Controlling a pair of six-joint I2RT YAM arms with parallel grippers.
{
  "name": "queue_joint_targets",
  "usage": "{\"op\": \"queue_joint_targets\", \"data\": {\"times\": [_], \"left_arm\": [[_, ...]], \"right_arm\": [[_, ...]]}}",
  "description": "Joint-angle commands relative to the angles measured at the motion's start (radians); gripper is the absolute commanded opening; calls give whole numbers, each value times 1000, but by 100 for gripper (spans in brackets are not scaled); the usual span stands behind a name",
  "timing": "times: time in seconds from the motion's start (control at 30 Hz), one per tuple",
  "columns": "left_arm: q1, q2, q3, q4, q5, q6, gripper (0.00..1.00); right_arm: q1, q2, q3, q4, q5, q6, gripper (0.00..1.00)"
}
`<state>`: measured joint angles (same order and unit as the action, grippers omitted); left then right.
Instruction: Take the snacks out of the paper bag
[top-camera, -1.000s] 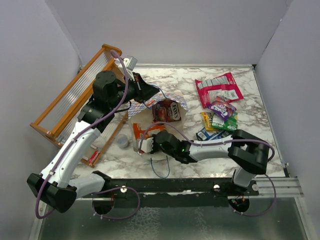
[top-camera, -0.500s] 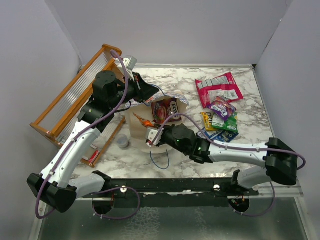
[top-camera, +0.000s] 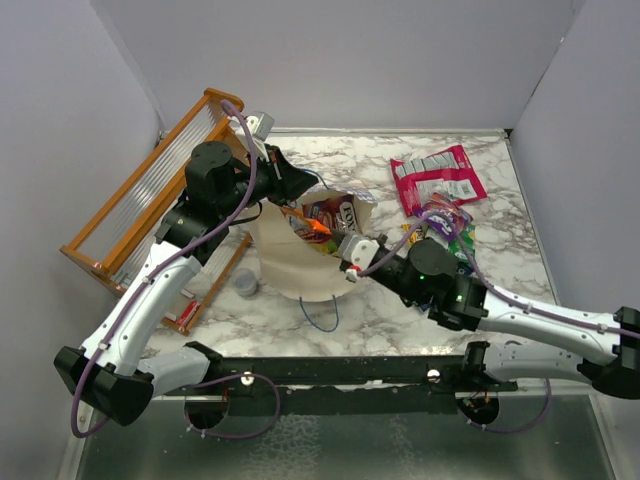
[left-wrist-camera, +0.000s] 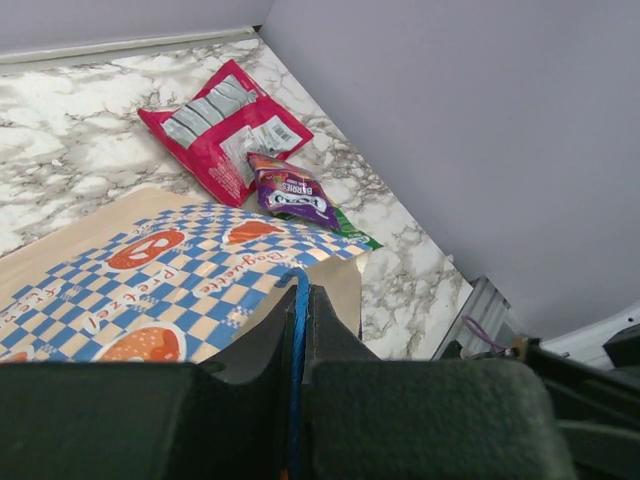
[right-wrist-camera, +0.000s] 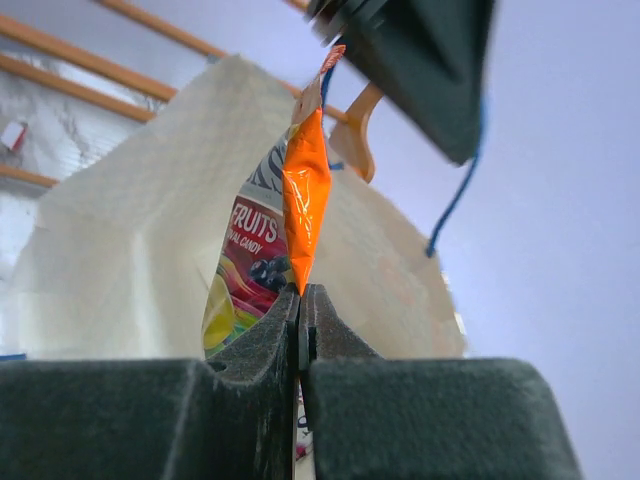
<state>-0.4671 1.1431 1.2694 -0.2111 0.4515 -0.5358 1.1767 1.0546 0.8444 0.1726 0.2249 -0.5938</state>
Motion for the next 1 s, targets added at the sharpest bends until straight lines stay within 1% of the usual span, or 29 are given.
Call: {"op": "queue_joint_targets", "data": {"times": [0.0, 0.13, 0.2, 0.27, 0.4, 0.47, 0.6, 0.63, 0.7, 0.8, 0.87, 0.9, 0.97], "left_arm": [[1, 9, 7, 14, -13, 12, 0], [1, 22, 18, -3, -41, 20, 0], [1, 24, 22, -7, -48, 26, 0], [1, 25, 20, -4, -51, 29, 0], [2, 31, 15, 2, -54, 26, 0], [2, 36, 15, 2, -53, 22, 0], [1, 41, 20, 5, -51, 20, 0], [1, 41, 21, 6, -50, 20, 0], [2, 40, 25, 4, -48, 20, 0], [1, 32, 23, 0, -46, 21, 0], [1, 23, 20, -1, -46, 20, 0], [2, 18, 18, -2, -45, 20, 0], [2, 12, 20, -7, -45, 21, 0]], "right_arm": [[0, -93, 89, -110, -32, 62, 1], [0, -211, 82, -170, -126, 83, 1], [0, -253, 98, -219, -118, 96, 1], [-1, -277, 141, -301, -86, 102, 1], [-1, -296, 241, -449, 53, 107, 1], [0, -313, 266, -485, 117, 106, 1], [-1, -324, 330, -534, 187, 132, 1], [-1, -319, 348, -542, 223, 138, 1], [0, -298, 371, -558, 351, 143, 1], [-1, -232, 377, -561, 621, 143, 1], [0, -187, 368, -542, 769, 143, 1], [-1, -172, 360, -521, 816, 143, 1], [-2, -167, 338, -455, 845, 142, 1]]}}
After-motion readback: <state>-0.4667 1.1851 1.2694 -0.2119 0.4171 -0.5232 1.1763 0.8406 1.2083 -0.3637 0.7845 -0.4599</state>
